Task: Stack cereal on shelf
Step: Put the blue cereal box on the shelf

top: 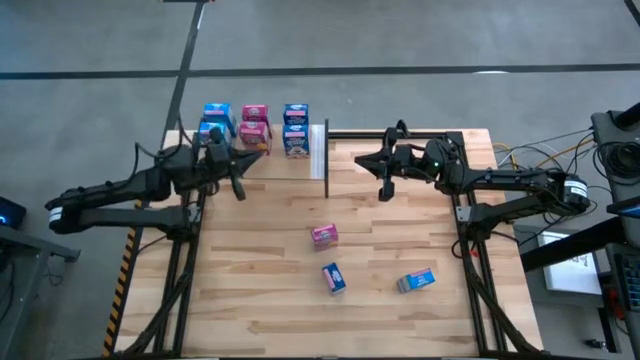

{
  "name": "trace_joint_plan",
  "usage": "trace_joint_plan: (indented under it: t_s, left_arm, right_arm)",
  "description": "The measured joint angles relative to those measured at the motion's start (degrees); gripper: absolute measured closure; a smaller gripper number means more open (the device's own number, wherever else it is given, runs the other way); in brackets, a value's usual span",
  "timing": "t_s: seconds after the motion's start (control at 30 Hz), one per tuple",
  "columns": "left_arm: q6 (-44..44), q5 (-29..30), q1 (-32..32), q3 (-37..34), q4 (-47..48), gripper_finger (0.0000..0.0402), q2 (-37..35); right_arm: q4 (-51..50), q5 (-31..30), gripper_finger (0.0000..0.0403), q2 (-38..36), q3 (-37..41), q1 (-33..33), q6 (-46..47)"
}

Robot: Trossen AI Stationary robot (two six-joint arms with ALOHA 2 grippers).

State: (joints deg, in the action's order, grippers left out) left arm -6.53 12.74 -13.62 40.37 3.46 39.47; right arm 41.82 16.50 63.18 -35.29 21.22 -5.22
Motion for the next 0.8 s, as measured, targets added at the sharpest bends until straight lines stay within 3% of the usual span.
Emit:
trace_joint_plan:
  t_s: [0.47,0.8]
  left_arm:
    - [-5.61,-0.33,0.00,-9.41,-10.16,0.0400,-8.34]
    - [-6.97,-0.35,-0.03,-12.25,-12.30,0.0400,-11.86]
  right_arm:
    - [-1.14,-0.01,0.0390,0.00,-0.63,-3.00,12.05]
    - [-20.71,-0.04,0.0390,2.03,-11.06,-4.90,13.37]
